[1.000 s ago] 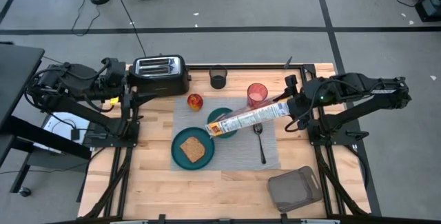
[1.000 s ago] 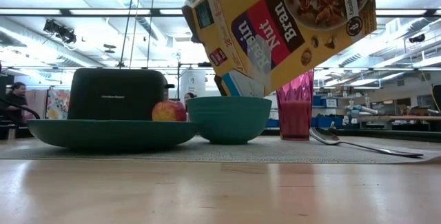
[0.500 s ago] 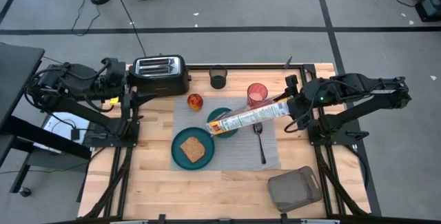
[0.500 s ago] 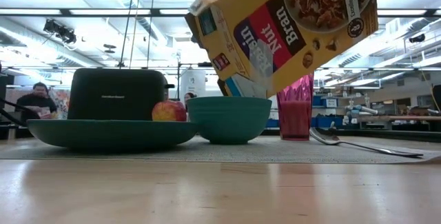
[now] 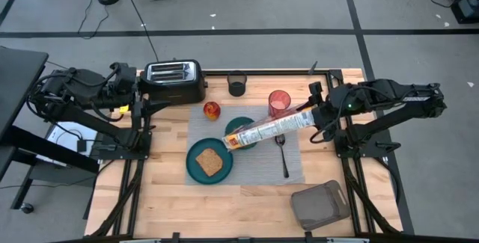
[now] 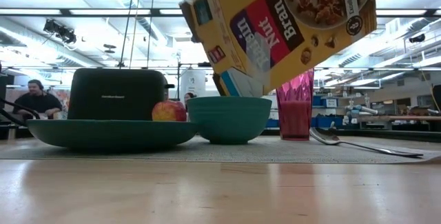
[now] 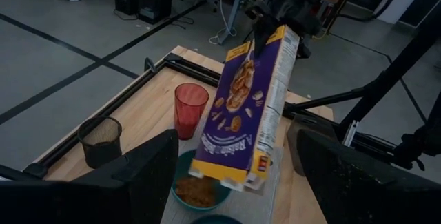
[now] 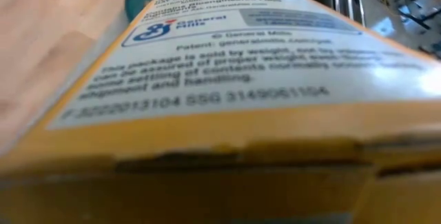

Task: Arrange a breakfast setting
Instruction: Pour the cereal from the yellow cereal box into the green bowl

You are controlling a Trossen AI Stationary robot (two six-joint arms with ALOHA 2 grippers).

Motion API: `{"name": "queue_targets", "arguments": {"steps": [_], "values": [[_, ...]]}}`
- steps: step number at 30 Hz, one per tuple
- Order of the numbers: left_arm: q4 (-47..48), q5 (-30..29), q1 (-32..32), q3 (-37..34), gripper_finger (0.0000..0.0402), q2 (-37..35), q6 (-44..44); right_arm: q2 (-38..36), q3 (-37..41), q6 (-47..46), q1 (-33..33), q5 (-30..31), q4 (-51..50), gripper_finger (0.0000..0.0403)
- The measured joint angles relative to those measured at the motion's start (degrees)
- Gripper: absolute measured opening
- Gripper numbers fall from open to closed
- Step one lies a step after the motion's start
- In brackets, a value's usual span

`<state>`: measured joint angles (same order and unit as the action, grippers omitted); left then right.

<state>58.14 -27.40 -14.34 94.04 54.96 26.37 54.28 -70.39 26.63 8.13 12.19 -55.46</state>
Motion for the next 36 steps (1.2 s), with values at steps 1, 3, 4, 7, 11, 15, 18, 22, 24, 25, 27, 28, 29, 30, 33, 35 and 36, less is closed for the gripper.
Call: {"name": "queue_targets", "arguments": {"steps": [1,3,4,7,11,15,18,22,24,25,27,28,29,30,33,35,36], "values": [[0.0,0.0,0.0,0.0,0.0302,0.0,0.0,0.0,0.0,0.1,0.0,0.0,0.0,0.0201],[0.0,0.0,0.0,0.0,0.0302,0.0,0.0,0.0,0.0,-0.4,0.1,0.6,-0.7,0.0201],[0.0,0.0,0.0,0.0,0.0302,0.0,0.0,0.0,0.0,-0.3,0.1,0.2,-0.7,0.0201],[0.0,0.0,0.0,0.0,0.0302,0.0,0.0,0.0,0.0,-0.3,0.1,0.9,-1.1,0.0201],[0.0,0.0,0.0,0.0,0.0302,0.0,0.0,0.0,0.0,-1.1,0.1,0.4,-2.3,0.0201],[0.0,0.0,0.0,0.0,0.0302,0.0,0.0,-0.3,-1.1,-1.9,0.1,0.2,-3.1,0.0201],[0.0,0.0,0.0,0.0,0.0302,0.0,0.0,-0.5,-2.0,-2.8,0.1,-0.9,-2.9,0.0201],[0.0,0.0,0.0,0.0,0.0302,0.0,0.0,-0.4,-2.0,-3.4,0.2,-1.6,-3.8,0.0201],[0.0,0.0,0.0,0.0,0.0302,0.0,0.0,-0.4,-2.0,-2.8,0.5,-1.1,-4.4,0.0201],[0.0,0.0,0.0,0.0,0.0302,0.0,0.0,-0.5,-2.0,-3.0,0.6,0.5,-5.1,0.0201],[0.0,0.0,0.0,0.0,0.0302,0.0,0.0,-0.6,-2.0,-3.8,0.5,-0.5,-4.6,0.0201],[0.0,0.0,0.0,0.0,0.0302,0.0,0.0,-0.7,-2.0,-4.0,0.6,-1.2,-4.2,0.0201],[0.0,0.0,0.0,0.0,0.0302,0.0,0.0,-0.7,-2.0,-4.0,0.9,-0.6,-4.3,0.0201],[0.0,0.0,0.0,0.0,0.0302,0.0,0.0,-0.7,-2.0,-4.3,1.2,0.2,-5.0,0.0201],[0.0,0.0,0.0,0.0,0.0302,0.0,0.0,-1.1,-1.9,-4.2,1.2,0.1,-4.7,0.0201],[0.0,0.0,0.0,0.0,0.0302,0.0,0.2,-1.5,-1.9,-4.8,1.2,1.3,-4.9,0.0201],[0.0,0.0,0.0,0.0,0.0302,0.0,0.3,-1.6,-1.9,-5.3,1.2,1.0,-4.9,0.0201]]}}
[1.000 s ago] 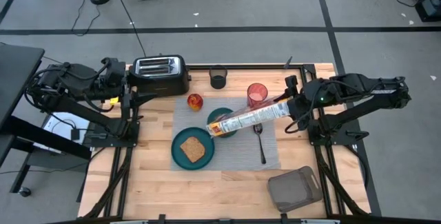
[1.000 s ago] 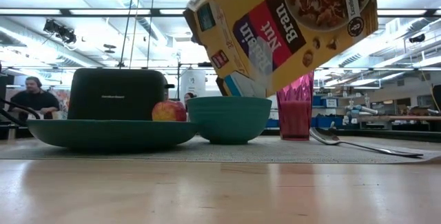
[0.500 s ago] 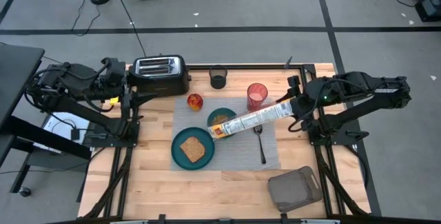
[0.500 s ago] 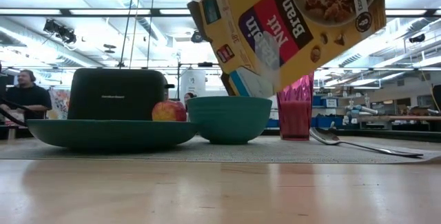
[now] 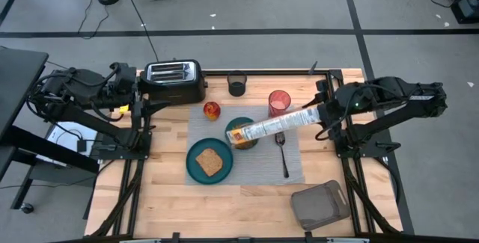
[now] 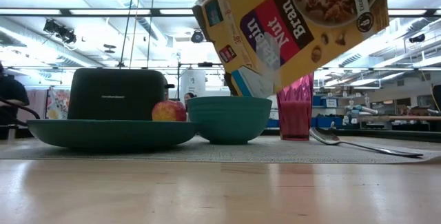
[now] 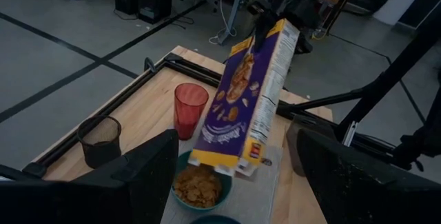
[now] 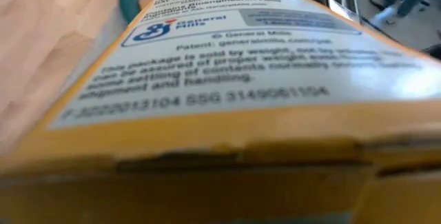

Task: Arrange a breakfast setting
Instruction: Pour the cereal from the yellow cereal box into the green bowl

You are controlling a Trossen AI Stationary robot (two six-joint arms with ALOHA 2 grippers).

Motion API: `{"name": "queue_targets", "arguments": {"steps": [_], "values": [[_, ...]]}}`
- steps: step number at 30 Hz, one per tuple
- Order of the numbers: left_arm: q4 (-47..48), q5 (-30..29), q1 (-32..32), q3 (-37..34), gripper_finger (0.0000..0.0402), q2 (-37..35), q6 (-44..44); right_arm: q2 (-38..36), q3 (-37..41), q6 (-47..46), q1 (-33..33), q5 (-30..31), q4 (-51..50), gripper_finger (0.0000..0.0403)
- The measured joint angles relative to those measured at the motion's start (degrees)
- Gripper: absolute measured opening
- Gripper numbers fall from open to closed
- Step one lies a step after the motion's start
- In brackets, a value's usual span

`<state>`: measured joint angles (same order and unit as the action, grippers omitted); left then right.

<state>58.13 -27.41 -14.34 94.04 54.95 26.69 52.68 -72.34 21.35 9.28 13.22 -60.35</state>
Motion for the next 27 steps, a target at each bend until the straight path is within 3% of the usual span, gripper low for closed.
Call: {"name": "queue_targets", "arguments": {"steps": [13,27], "values": [[-4.7,0.0,0.0,0.0,0.0302,0.0,1.1,-3.4,0.2,-8.0,0.0,-1.8,0.4,0.0201],[-10.2,0.0,0.0,0.0,0.0302,-0.5,1.1,-17.6,15.7,-19.3,0.0,-0.7,11.3,0.0201]]}}
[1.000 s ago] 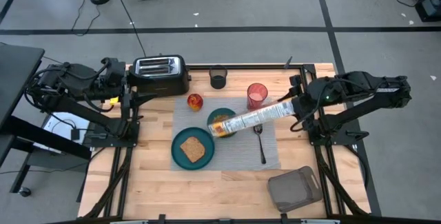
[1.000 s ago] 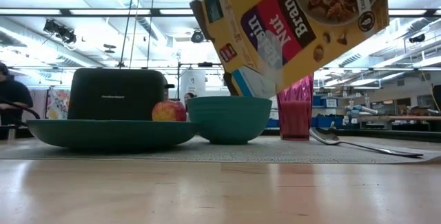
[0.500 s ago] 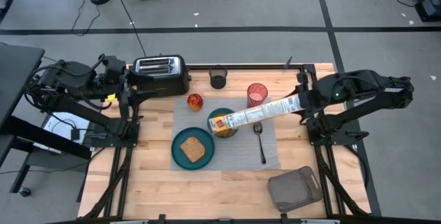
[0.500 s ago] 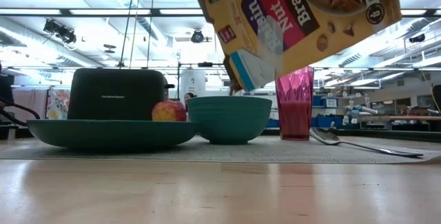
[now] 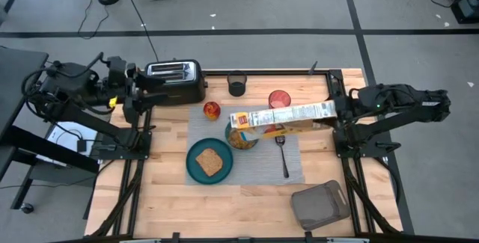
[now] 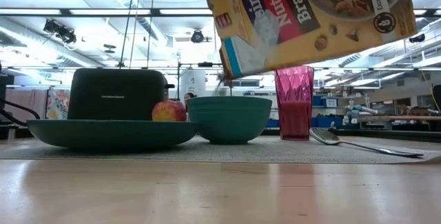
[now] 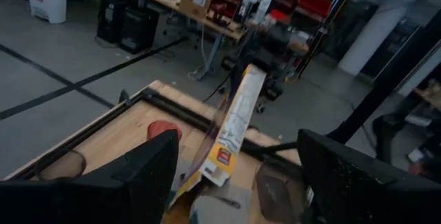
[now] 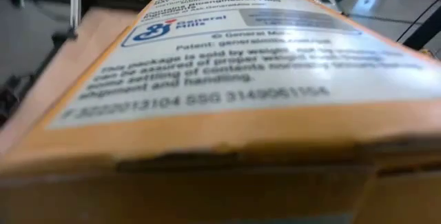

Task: Arrange a breakfast setting
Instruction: Pour the cereal from the yellow cereal box into the green bowl

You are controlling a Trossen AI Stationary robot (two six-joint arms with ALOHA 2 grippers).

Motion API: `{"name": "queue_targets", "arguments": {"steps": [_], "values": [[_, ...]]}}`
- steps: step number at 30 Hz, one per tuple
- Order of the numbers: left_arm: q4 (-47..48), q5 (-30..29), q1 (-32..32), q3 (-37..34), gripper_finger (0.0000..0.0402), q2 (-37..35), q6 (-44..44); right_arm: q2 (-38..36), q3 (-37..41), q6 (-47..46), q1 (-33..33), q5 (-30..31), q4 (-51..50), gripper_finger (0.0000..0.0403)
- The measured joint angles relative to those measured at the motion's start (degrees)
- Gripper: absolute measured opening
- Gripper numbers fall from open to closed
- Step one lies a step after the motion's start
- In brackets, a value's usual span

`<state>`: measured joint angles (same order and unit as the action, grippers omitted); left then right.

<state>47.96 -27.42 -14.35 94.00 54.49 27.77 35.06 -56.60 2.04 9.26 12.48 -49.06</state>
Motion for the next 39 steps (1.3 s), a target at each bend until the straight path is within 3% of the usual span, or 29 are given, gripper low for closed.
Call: {"name": "queue_targets", "arguments": {"steps": [14,22,31,39], "values": [[-11.5,0.0,0.0,0.0,0.0302,0.1,-0.6,-15.2,9.7,-6.2,0.0,1.4,4.3,0.0201],[-25.6,0.0,0.0,0.0,0.0302,0.2,-11.5,-21.3,9.9,-7.5,0.0,1.3,4.7,0.0201],[-35.8,0.0,0.0,0.0,0.0302,0.2,-16.6,-24.3,9.9,-7.9,0.0,-2.1,9.3,0.0201],[-37.9,0.0,0.0,0.0,0.0302,1.2,-21.4,-24.3,9.9,-8.0,0.0,-4.7,22.9,0.0201]]}}
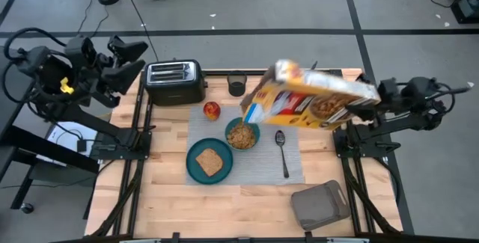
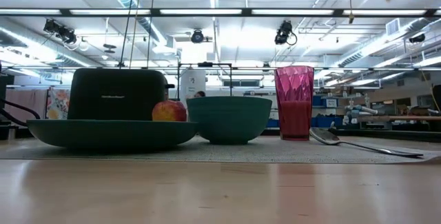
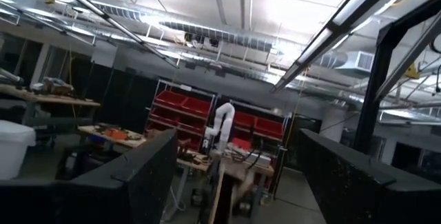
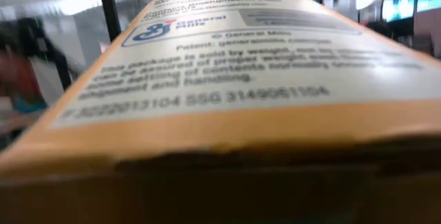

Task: Arrange a breakfast setting
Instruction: Pour the cereal from the yellow cereal box into the green bowl

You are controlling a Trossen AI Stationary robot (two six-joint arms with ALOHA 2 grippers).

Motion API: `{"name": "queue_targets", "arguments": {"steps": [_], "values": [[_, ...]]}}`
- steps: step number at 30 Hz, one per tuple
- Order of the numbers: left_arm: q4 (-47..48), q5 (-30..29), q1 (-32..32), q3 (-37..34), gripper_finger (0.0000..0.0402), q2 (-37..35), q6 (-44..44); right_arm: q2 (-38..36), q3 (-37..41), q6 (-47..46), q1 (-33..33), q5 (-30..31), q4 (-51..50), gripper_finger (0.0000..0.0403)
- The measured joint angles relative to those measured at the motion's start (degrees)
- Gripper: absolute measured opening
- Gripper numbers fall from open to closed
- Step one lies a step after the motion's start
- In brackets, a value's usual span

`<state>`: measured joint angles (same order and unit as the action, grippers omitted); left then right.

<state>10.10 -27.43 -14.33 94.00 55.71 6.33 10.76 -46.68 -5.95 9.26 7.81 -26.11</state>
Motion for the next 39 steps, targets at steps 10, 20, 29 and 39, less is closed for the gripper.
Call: {"name": "queue_targets", "arguments": {"steps": [10,20,29,39], "values": [[1.1,0.0,0.0,0.0,0.0302,5.5,-4.3,1.9,0.0,1.5,0.0,0.0,27.6,0.0201],[0.9,-1.5,0.8,0.0,0.0302,12.8,-7.3,12.2,0.0,2.9,0.0,-0.6,48.0,0.0201],[-1.0,-0.5,4.0,0.0,0.0303,16.5,-5.5,27.4,0.0,3.2,0.0,-1.5,68.6,0.0201],[-1.8,11.3,11.7,0.0,0.0315,15.9,-2.0,40.2,-2.6,3.6,0.0,-1.5,83.9,0.0201]]}}
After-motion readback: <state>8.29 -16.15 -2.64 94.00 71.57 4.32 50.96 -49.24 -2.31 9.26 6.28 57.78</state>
